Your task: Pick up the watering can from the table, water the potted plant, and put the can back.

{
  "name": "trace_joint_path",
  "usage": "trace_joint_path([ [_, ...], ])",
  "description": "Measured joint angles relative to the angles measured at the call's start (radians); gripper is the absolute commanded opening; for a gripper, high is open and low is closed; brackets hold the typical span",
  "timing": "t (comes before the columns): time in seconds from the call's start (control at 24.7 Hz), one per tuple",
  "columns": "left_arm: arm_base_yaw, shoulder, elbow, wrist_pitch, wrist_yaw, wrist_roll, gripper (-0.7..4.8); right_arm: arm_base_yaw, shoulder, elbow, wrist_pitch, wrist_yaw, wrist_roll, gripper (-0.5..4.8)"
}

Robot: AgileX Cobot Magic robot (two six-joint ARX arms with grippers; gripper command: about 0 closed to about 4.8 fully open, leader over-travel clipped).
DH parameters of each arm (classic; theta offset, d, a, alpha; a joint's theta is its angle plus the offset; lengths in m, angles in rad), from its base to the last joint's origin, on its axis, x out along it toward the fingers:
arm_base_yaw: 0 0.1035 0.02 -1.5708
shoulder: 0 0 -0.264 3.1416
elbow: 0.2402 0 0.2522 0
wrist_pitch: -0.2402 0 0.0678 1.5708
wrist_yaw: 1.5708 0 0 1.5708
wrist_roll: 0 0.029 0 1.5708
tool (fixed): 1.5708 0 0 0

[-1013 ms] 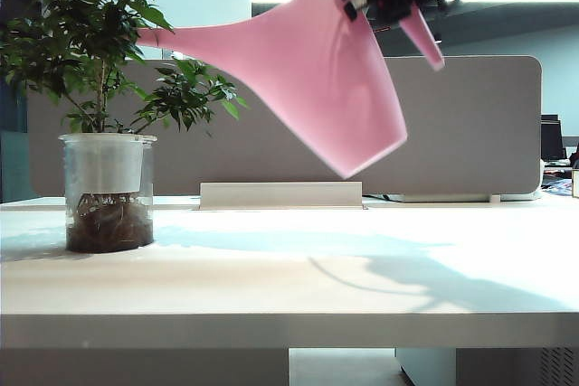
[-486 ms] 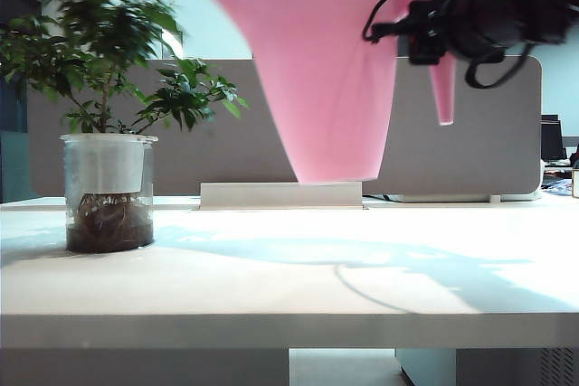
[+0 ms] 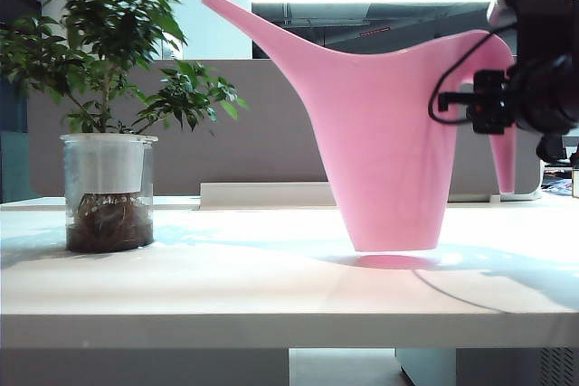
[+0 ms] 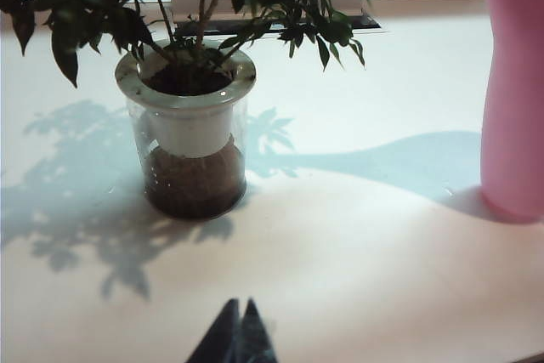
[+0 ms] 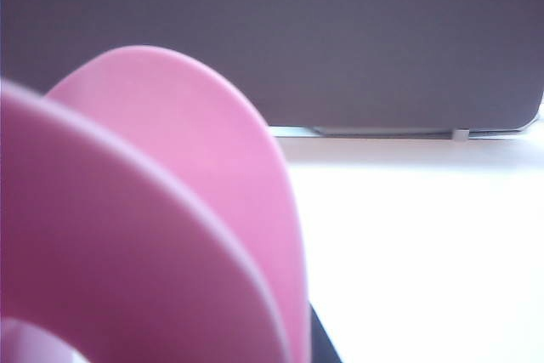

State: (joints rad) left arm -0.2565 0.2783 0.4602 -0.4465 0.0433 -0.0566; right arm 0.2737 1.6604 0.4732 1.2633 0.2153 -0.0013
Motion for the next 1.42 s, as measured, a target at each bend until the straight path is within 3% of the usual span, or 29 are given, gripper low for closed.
trace_joint_path([
  [0.28,0.0,0.0,-0.002,0.0,0.0,0.0,-0.05,-0.031,0.148,0.018,0.132,-0.06,0.034,-0.06],
  [0.53,0.0,0.0,-0.002,0.0,0.0,0.0,-0.05,-0.033,0.182,0.029,0.144,-0.122,0.043,-0.06],
  [0.57,0.0,-0.001,-0.002,0.0,0.0,0.0,-0.05,-0.033,0.184,0.029,0.145,-0.124,0.043,0.0],
  [0.65,0.0,-0.013,-0.002,-0.001,0.0,0.0,-0.05,-0.033,0.184,0.029,0.145,-0.13,0.043,0.61],
  [0.77,0.001,-0.024,-0.002,-0.001,0.0,0.0,-0.05,-0.033,0.184,0.029,0.145,-0.132,0.044,0.69],
  [0.93,0.003,-0.039,-0.002,0.0,0.0,0.0,-0.05,-0.033,0.183,0.024,0.148,-0.145,0.042,1.24],
  [1.42,0.014,-0.05,-0.002,0.0,0.0,0.0,-0.05,-0.028,0.133,0.017,0.128,-0.167,-0.057,1.27],
])
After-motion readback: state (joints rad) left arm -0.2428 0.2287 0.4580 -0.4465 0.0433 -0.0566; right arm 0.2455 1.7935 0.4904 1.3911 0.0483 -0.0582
